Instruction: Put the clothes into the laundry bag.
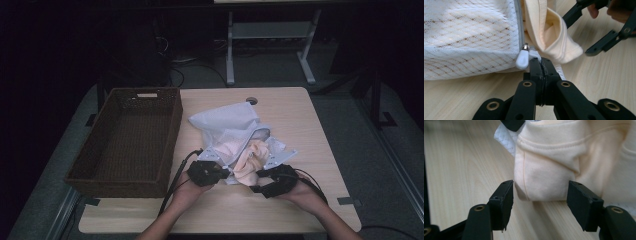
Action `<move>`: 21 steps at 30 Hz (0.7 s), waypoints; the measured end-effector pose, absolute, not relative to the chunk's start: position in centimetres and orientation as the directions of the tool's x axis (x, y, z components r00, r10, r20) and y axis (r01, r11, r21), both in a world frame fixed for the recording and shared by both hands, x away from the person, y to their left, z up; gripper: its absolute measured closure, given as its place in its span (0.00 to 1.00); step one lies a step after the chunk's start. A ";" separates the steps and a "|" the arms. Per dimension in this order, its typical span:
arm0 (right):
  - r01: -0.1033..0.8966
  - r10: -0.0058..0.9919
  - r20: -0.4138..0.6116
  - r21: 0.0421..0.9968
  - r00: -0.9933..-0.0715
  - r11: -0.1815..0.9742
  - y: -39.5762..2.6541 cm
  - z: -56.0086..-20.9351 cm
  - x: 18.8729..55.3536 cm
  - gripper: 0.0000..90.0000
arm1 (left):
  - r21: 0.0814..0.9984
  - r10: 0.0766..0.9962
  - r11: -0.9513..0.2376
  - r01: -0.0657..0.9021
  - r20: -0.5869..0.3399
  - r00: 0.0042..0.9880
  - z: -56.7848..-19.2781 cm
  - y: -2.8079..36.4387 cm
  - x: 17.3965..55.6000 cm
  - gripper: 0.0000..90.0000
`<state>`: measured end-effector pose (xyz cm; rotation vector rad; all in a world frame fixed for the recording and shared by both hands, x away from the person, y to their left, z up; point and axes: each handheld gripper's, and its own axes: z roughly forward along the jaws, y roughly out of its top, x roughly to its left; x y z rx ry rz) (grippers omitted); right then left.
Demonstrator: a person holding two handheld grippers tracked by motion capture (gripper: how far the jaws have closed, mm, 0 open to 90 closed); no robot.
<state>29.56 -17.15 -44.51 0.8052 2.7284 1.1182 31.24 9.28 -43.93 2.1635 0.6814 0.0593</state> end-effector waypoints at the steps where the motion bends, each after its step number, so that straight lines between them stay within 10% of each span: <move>1: 0.434 0.504 0.102 0.669 -0.858 0.604 -16.8 -44.7 29.6 0.43 | 0.742 0.491 -0.497 0.450 -0.187 0.851 -43.9 9.3 31.2 0.99; 9: 0.432 0.525 0.055 0.645 -0.849 0.630 -15.7 -45.4 30.2 0.91 | 0.740 0.485 -0.501 0.449 -0.189 0.854 -44.0 9.2 31.3 0.99; 21: 0.420 0.584 0.051 0.746 -0.810 0.517 -15.3 -43.8 31.3 0.96 | 0.730 0.477 -0.517 0.447 -0.188 0.859 -44.1 9.1 31.2 0.99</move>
